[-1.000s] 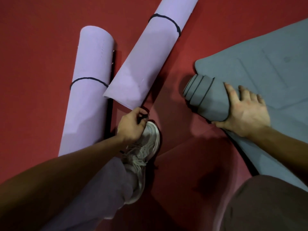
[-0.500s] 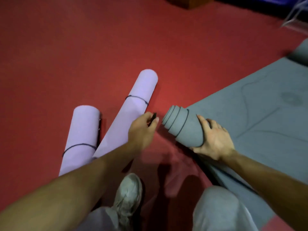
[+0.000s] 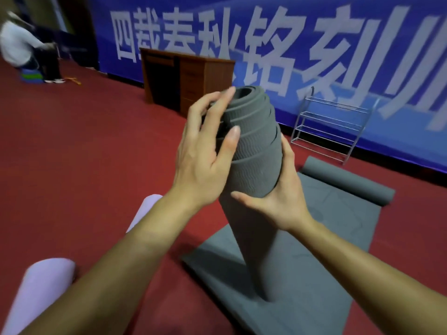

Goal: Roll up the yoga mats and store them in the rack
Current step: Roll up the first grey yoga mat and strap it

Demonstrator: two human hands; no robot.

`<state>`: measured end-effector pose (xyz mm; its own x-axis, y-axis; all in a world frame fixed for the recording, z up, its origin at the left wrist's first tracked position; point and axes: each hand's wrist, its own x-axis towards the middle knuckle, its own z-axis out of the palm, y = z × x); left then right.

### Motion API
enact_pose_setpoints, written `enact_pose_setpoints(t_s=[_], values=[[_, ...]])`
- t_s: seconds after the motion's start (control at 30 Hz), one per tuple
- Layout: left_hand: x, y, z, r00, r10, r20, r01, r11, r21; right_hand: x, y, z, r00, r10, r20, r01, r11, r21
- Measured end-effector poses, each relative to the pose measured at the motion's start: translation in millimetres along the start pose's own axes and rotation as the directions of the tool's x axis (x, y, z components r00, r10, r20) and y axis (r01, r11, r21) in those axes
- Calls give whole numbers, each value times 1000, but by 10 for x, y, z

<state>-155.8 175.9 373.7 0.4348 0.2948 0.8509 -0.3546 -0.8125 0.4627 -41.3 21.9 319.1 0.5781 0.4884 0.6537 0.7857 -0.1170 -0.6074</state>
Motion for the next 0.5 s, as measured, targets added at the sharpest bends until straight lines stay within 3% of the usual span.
enact_pose_setpoints(t_s=[0.27, 0.4, 0.5], values=[[-142, 225, -22, 999, 22, 38, -24, 999, 44, -427, -55, 268, 992, 115, -52, -97, 960, 264], [-583, 68, 91, 977, -106, 185, 92, 992, 83, -758, 142, 360, 975, 220, 39, -223, 939, 263], [-674, -122, 200, 955, -180, 237, 131, 970, 206, -739, 267, 313, 962, 259, 80, -271, 929, 250]])
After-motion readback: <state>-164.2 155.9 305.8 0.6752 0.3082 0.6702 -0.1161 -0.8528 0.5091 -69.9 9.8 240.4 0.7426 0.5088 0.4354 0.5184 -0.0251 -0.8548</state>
